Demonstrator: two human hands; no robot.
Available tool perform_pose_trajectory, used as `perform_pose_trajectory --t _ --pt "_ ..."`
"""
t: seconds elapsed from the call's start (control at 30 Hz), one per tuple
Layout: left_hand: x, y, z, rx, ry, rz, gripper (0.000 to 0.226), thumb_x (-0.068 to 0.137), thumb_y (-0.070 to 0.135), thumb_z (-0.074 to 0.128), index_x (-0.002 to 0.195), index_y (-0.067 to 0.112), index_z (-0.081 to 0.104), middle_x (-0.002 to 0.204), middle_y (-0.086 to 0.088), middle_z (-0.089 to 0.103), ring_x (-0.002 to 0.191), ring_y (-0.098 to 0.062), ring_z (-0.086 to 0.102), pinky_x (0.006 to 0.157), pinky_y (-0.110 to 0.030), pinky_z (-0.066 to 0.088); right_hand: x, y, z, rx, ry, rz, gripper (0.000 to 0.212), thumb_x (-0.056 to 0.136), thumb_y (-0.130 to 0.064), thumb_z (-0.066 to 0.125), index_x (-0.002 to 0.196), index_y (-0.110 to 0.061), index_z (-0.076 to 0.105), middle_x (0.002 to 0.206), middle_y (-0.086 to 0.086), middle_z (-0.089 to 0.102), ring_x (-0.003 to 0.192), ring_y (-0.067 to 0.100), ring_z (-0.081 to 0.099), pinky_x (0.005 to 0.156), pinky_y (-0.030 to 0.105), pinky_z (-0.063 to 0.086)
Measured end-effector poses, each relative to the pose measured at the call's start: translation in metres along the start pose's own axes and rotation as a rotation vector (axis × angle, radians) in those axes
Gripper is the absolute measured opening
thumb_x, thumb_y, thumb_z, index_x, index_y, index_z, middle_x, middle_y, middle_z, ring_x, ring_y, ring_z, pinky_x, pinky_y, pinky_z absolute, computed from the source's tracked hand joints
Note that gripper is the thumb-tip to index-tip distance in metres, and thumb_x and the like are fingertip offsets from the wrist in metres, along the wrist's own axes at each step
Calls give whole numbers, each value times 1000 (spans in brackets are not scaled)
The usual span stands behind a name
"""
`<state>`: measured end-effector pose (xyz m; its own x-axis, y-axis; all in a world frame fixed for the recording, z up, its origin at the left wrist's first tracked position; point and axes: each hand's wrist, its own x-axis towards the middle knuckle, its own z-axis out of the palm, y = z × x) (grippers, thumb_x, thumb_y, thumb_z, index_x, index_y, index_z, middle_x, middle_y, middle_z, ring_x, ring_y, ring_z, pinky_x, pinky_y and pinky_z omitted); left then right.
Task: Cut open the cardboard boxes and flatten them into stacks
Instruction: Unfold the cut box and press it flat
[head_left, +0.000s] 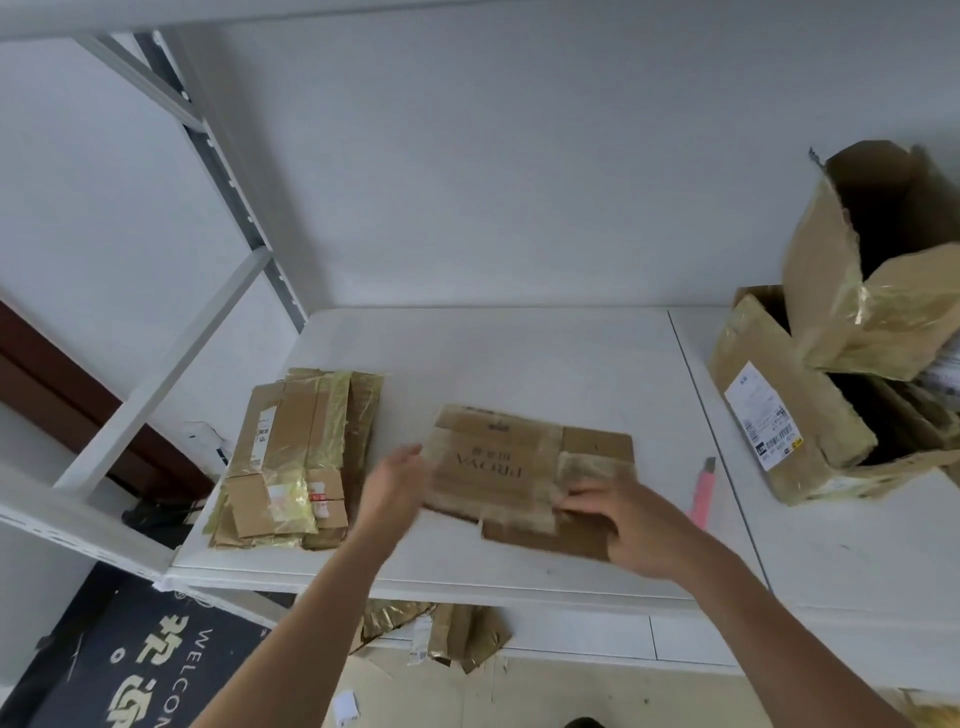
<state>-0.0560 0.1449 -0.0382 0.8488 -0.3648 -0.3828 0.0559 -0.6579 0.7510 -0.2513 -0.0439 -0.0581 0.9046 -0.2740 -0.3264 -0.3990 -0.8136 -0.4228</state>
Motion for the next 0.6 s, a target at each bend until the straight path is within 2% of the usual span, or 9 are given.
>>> perform_pose_trajectory --t 0.07,0.1,0.17,0.27,0.33,0.4,0.5,0.57,0.6 --pt "-2 -10 19 511 -9 248 36 101 29 39 133 33 54 151 -9 36 134 -28 42 110 -46 38 2 -5 13 -34 -115 55 63 86 -11 53 140 -43 48 158 -18 23 146 13 22 120 47 16" --pt "0 -14 28 639 -40 333 39 102 34 37 141 34 46 158 -5 24 143 -26 29 117 -49 27 4 -5 16 -43 -124 68 56 87 -19 54 138 -43 50 157 -18 22 146 13 20 120 49 13" --pt "4 -20 43 697 -216 368 48 104 42 33 151 35 30 164 1 8 151 -22 8 122 -51 9 9 0 18 -31 -72 69 42 92 -29 54 131 -42 56 150 -17 33 138 8 31 115 43 23" --pt "9 -34 56 757 -336 319 55 102 45 40 153 35 24 165 -1 -1 152 -23 -5 121 -51 2 21 7 16 33 147 62 31 96 -23 57 125 -34 61 130 -14 53 111 6 53 94 29 45" --pt "10 -38 58 752 -312 324 56 101 40 45 153 35 25 165 0 -1 152 -23 -5 122 -50 3 29 12 16 34 303 116 41 93 -18 63 131 -29 54 130 -9 50 113 13 54 86 29 49" --pt "10 -38 59 748 -309 336 56 101 34 48 153 35 25 165 0 -1 152 -24 -5 122 -51 4 42 20 14 -1 340 176 65 88 -17 71 145 -26 40 145 -4 37 132 20 40 97 33 46" --pt "11 -39 60 742 -295 341 59 100 28 52 152 34 27 165 1 -1 151 -24 -6 122 -52 3 62 35 4 -6 151 248 101 82 -25 78 156 -28 11 164 -2 2 151 25 4 120 49 18" --pt "11 -41 62 729 -276 346 59 99 27 53 151 35 27 165 1 -1 151 -24 -6 122 -52 2 74 39 -6 26 -15 298 111 80 -28 80 157 -30 0 165 -2 -4 152 22 -3 120 55 3" --pt "11 -43 63 724 -263 351 58 99 27 53 151 35 28 165 2 -1 151 -23 -6 122 -52 2 79 40 -9 22 -63 326 114 78 -31 81 157 -29 0 165 0 0 152 23 1 120 56 3"
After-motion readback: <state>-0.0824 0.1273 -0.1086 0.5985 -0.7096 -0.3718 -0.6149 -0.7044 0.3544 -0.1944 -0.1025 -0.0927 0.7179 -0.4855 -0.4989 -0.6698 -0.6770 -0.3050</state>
